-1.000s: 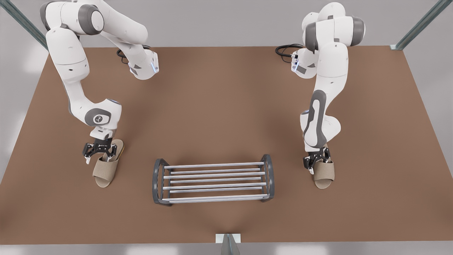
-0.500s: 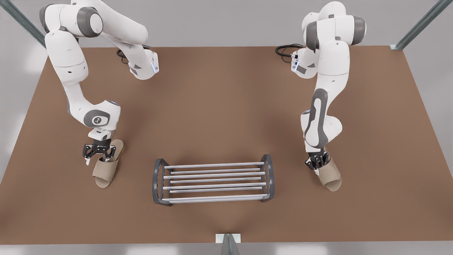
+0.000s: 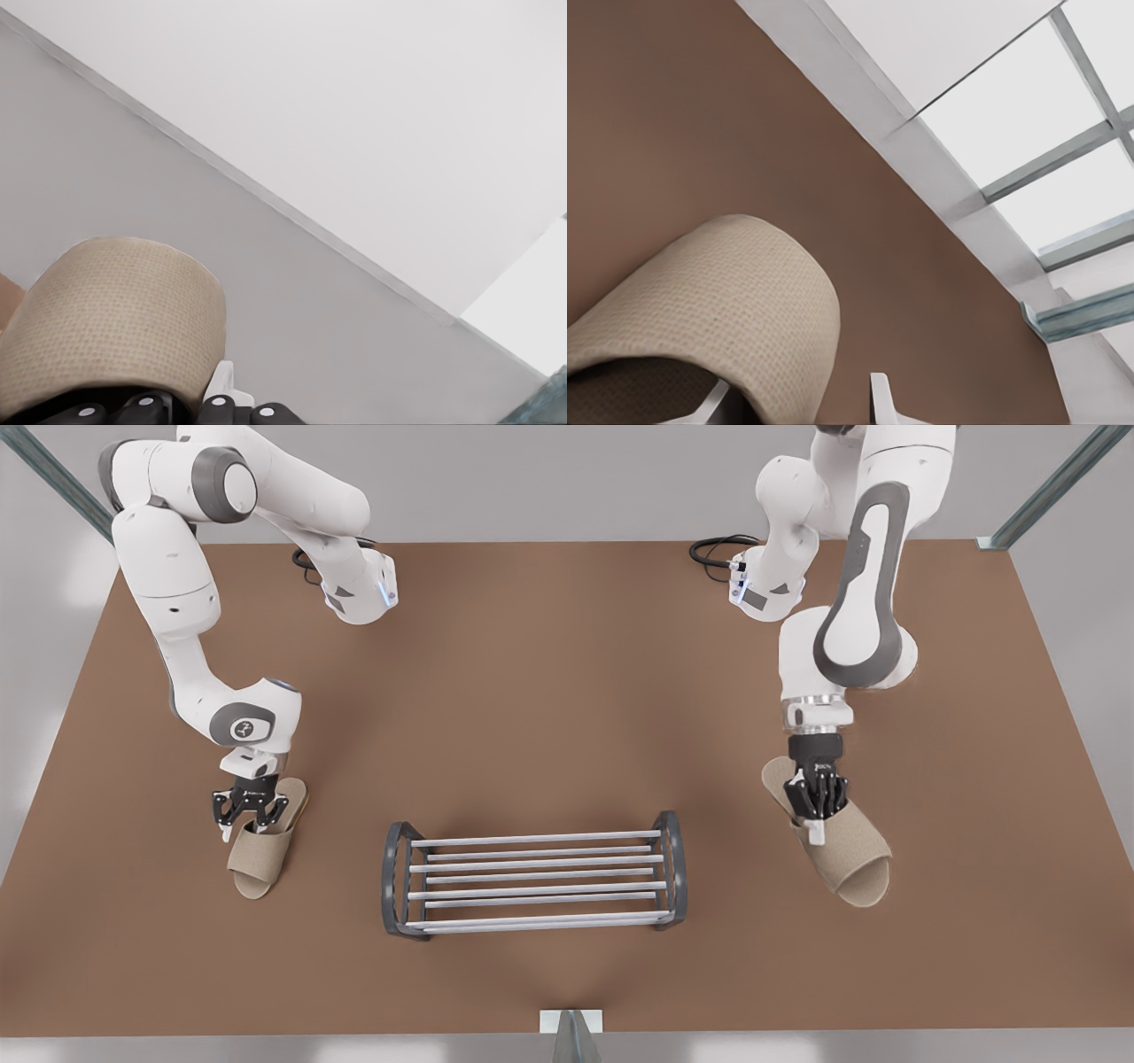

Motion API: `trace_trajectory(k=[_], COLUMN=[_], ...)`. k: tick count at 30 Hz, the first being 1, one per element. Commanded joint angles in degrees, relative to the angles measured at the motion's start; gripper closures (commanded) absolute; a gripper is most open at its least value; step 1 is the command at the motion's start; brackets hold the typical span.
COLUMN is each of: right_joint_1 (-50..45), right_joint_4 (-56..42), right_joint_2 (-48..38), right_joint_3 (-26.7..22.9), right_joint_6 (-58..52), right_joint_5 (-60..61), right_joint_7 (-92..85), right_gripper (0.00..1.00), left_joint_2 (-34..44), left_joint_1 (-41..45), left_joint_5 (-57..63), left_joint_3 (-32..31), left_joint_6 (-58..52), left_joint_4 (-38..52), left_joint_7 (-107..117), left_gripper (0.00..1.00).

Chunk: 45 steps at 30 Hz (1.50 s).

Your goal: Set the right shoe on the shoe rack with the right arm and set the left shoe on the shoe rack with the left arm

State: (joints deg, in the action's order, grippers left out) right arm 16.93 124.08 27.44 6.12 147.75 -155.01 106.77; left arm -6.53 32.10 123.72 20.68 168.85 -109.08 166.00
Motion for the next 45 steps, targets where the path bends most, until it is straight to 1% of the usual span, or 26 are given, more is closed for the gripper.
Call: trace_trajectory(k=[1, 3, 4, 7, 8, 9, 12, 15, 17, 20, 23, 25, 27, 28, 31, 33, 34, 38, 41, 43, 45], right_joint_1=[0.12, 0.12, 0.12, 0.03, -0.05, -0.06, -0.14, -0.14, -0.06, -0.41, -2.25, -5.68, -11.65, -14.11, -19.3, -19.22, -18.95, -19.74, -22.38, -25.28, -27.65], right_joint_4=[-0.42, -0.42, -0.5, -0.77, -0.77, -0.85, -0.77, -0.33, 0.02, 1.78, 0.11, -4.28, -8.59, -11.31, -18.43, -20.54, -20.72, -21.33, -22.48, -25.82, -28.72], right_joint_2=[0.25, 0.43, 0.69, 1.04, 1.13, 1.3, 1.3, 0.16, -0.54, -4.67, -14.51, -16.62, -17.07, -16.63, -14.25, -15.57, -16.8, -17.5, -16.98, -14.43, -12.23], right_joint_3=[0.03, -0.05, -0.05, 0.03, -0.05, -0.05, -0.05, 0.03, 0.03, 0.12, 1.09, 1.79, 1.7, 1.7, 1.62, 1.27, 1.09, 1.27, 1.18, 1.0, 0.65], right_joint_6=[0.0, -0.09, -0.18, -0.27, -0.27, -0.27, -0.27, 0.0, 0.0, 2.89, 20.47, 26.8, 27.07, 27.24, 28.74, 32.95, 34.71, 35.42, 35.42, 35.33, 35.33], right_joint_5=[-0.38, -0.47, -0.47, -0.47, -0.38, -0.47, -0.47, -0.47, -0.47, -0.21, 0.41, 0.67, 0.76, 0.76, 0.76, 0.76, 0.76, 0.85, 1.02, 1.02, 1.11], right_joint_7=[1.08, 1.08, 1.08, 1.08, 1.08, 1.08, 1.08, 1.08, 1.08, 0.9, 0.72, 0.55, 0.29, 0.02, -0.24, -0.24, -0.24, -0.24, -0.15, -0.15, -0.15], right_gripper=[0.38, 0.43, 0.43, 0.49, 0.51, 0.58, 0.65, 0.68, 0.72, 0.73, 0.74, 0.74, 0.75, 0.75, 0.76, 0.76, 0.76, 0.77, 0.77, 0.78, 0.78], left_joint_2=[1.87, 0.82, -0.67, -6.03, -7.53, -10.16, -17.63, -23.0, -25.81, -28.45, -29.59, -30.91, -30.82, -30.91, -31.53, -31.61, -31.79, -31.7, -31.79, -32.05, -32.84], left_joint_1=[0.86, 0.86, 0.86, 0.94, 1.21, 1.82, 2.26, 2.0, 1.91, 1.73, 1.56, 1.73, 1.56, 1.73, 1.91, 2.17, 2.26, 2.26, 2.17, 2.26, 2.17], left_joint_5=[-5.14, -9.99, -12.26, -17.37, -18.6, -19.04, -19.65, -19.3, -19.13, -19.13, -19.13, -19.13, -19.04, -18.86, -18.95, -19.04, -18.95, -19.04, -19.13, -19.3, -19.48], left_joint_3=[-5.11, -11.53, -14.43, -20.23, -21.03, -21.11, -20.76, -20.5, -20.5, -20.5, -20.32, -20.32, -20.32, -20.32, -20.32, -20.32, -20.32, -20.41, -20.41, -20.41, -20.41], left_joint_6=[-0.18, -0.62, -1.59, -7.91, -9.85, -11.61, -14.51, -14.6, -14.69, -14.69, -14.69, -14.77, -14.69, -14.86, -16.44, -17.59, -17.68, -17.68, -17.59, -17.68, -17.59], left_joint_4=[2.2, 5.99, 7.48, 12.05, 13.46, 14.77, 19.26, 21.63, 23.39, 24.8, 24.8, 24.8, 24.71, 24.71, 24.71, 24.71, 24.71, 24.88, 26.29, 26.47, 28.49], left_joint_7=[15.67, 15.58, 15.58, 15.58, 15.58, 15.67, 15.84, 15.84, 15.84, 16.02, 16.11, 16.19, 16.02, 15.75, 15.75, 15.84, 15.84, 15.67, 15.58, 15.58, 15.58], left_gripper=[0.79, 0.79, 0.79, 0.79, 0.79, 0.79, 0.79, 0.79, 0.79, 0.79, 0.79, 0.79, 0.78, 0.0, 0.0, 0.0, 0.0, 0.0, 0.0, 0.0, 0.0])
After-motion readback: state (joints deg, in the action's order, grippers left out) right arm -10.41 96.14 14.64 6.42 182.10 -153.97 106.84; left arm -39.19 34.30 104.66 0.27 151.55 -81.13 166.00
